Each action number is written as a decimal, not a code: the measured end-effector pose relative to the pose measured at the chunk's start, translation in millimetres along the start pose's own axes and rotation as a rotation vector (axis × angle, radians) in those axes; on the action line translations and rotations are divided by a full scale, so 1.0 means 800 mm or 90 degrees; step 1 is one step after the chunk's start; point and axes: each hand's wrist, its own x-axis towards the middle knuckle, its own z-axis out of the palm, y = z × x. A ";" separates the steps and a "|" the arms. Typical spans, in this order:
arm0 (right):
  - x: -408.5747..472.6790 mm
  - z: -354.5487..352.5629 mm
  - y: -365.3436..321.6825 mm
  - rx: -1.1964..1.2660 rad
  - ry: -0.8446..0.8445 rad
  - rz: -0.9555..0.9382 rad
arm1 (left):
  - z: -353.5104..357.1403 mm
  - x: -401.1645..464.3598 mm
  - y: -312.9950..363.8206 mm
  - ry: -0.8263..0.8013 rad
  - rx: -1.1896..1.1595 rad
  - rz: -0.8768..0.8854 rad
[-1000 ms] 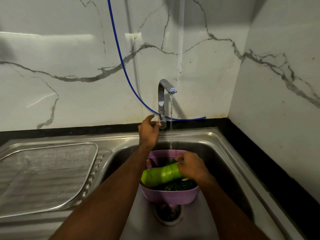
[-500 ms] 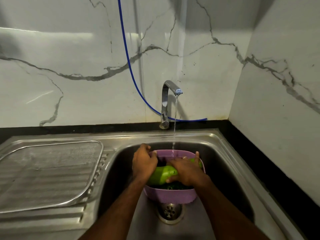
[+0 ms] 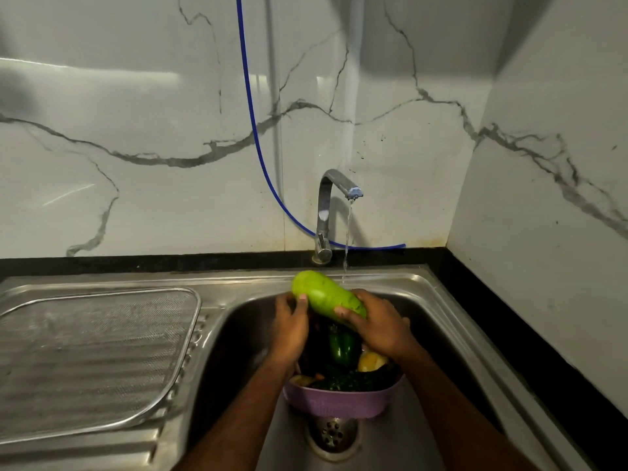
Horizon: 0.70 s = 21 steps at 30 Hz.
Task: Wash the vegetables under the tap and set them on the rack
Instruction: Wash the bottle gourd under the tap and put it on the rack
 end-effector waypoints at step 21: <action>0.012 0.057 -0.014 0.552 -0.020 0.318 | 0.025 -0.033 0.004 -0.267 -0.005 -0.025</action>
